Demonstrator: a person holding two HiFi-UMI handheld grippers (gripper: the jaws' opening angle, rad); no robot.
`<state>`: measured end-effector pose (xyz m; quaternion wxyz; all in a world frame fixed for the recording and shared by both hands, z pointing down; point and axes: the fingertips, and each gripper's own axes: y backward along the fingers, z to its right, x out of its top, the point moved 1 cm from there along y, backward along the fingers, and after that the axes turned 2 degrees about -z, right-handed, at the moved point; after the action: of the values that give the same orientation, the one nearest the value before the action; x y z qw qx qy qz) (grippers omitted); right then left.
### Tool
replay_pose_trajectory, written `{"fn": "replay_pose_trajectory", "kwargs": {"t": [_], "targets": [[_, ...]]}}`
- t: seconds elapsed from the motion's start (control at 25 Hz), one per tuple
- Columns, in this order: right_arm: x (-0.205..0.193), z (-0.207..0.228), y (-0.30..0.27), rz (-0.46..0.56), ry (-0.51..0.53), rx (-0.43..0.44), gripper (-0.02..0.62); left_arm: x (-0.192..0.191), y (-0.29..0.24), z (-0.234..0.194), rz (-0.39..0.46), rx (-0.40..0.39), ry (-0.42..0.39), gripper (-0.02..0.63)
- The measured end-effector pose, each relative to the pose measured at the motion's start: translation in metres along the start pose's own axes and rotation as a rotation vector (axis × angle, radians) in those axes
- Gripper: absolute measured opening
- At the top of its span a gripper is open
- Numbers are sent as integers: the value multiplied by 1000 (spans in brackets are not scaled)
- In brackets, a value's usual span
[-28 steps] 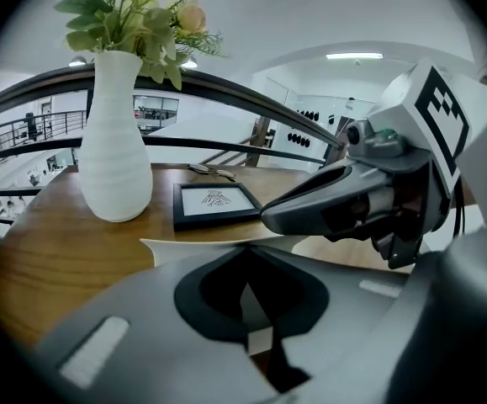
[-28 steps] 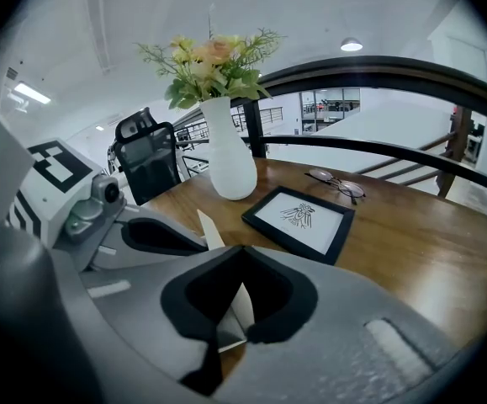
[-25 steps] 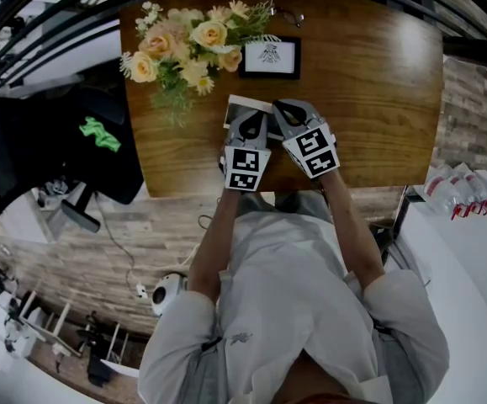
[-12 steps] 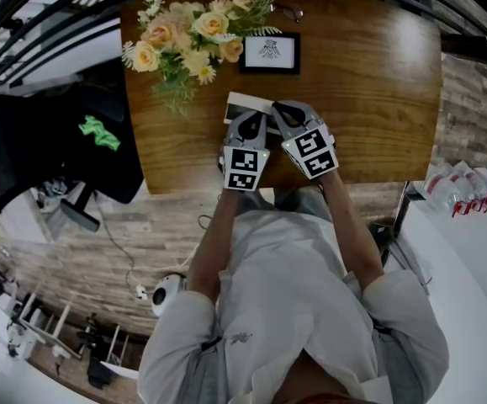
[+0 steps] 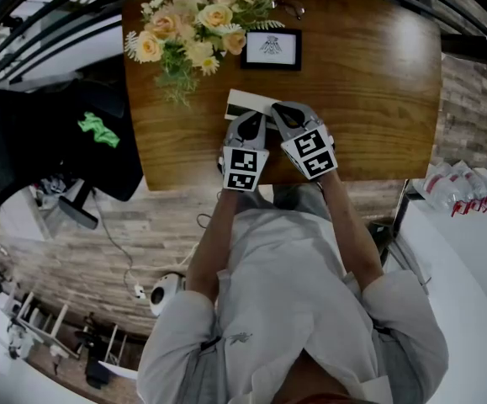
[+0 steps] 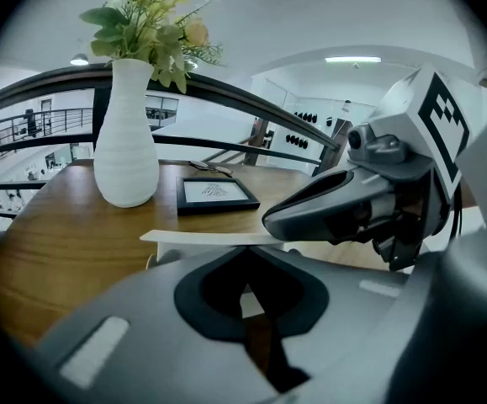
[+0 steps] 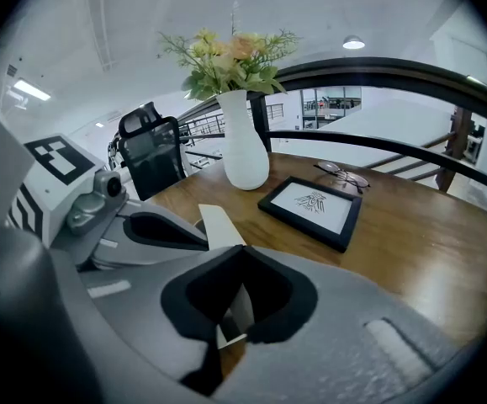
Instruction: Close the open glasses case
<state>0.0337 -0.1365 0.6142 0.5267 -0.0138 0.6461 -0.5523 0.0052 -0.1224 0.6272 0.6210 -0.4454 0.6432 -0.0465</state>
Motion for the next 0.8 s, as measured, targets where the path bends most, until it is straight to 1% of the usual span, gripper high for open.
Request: {"fn": "replay_pose_trajectory", "kwargs": {"t": [0.8], "targets": [[-18,-14,-1,-18,1,9,3,-21,10,3,-28,3,6,19]]}}
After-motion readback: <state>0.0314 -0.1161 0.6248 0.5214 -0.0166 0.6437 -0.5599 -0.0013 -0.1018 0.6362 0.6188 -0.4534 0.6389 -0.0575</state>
